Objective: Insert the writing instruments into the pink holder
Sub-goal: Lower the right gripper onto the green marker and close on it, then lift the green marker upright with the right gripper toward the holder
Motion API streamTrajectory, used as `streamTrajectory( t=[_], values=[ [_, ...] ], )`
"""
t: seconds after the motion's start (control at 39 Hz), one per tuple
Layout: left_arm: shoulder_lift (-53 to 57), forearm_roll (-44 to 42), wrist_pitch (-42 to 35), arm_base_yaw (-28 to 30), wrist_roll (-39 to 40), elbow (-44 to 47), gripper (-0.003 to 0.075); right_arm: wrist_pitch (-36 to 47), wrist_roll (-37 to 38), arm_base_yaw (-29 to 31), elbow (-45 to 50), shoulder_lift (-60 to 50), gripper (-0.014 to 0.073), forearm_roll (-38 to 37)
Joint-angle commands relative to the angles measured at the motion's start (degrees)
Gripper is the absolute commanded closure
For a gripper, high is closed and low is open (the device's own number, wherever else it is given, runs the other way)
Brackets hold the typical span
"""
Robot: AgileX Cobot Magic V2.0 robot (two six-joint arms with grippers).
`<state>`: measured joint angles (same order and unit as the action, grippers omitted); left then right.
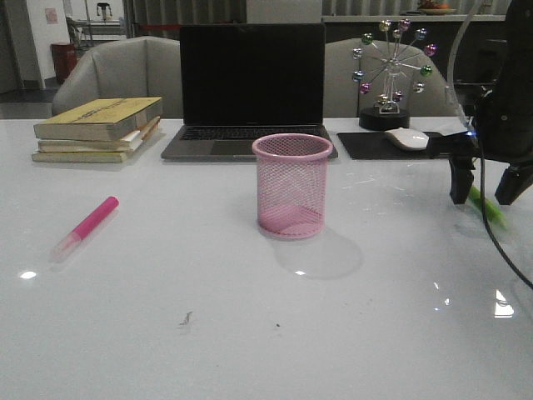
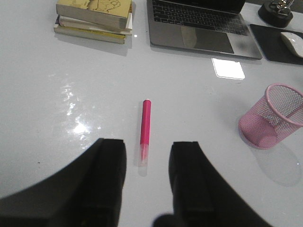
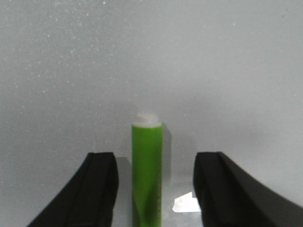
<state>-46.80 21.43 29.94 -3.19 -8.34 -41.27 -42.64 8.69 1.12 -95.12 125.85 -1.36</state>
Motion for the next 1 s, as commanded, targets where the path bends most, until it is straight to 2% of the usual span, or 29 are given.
streamTrajectory(
  t=[0.0,0.15,0.33,0.64,0.8,0.98],
  values=[
    [0.13,1.47,-4.58,0.03,0.1,-2.07,0.0399,0.38,-0.02,0.3,-1.35,-1.75,0.0196,-0.63],
    [0.13,1.47,-5.2,0.03,0.1,-2.07,0.0399,-0.71,-0.02,0.3,-1.35,-1.06,0.0348,-0.63],
    [0.13,1.47,-5.31,0.03,0.1,-2.07,0.0399,-0.52,-0.08,0.3,-1.35,-1.06,0.0578,-0.63],
    [0.13,1.47,-5.31,0.03,0.1,-2.07,0.0399,-0.17,-2.81,-0.39,-1.35,-7.46,0.0566,-0.5],
    [0.13,1.47,-5.31,0.03,0.1,-2.07,0.0399,-0.04,-5.1,-2.72,-1.35,-13.92,0.0566,-0.5],
    [0.13,1.47,-5.31,0.03,0.1,-2.07,0.0399,4.35,-5.87,-7.23,-1.19,-20.91,0.0566,-0.5]
  ],
)
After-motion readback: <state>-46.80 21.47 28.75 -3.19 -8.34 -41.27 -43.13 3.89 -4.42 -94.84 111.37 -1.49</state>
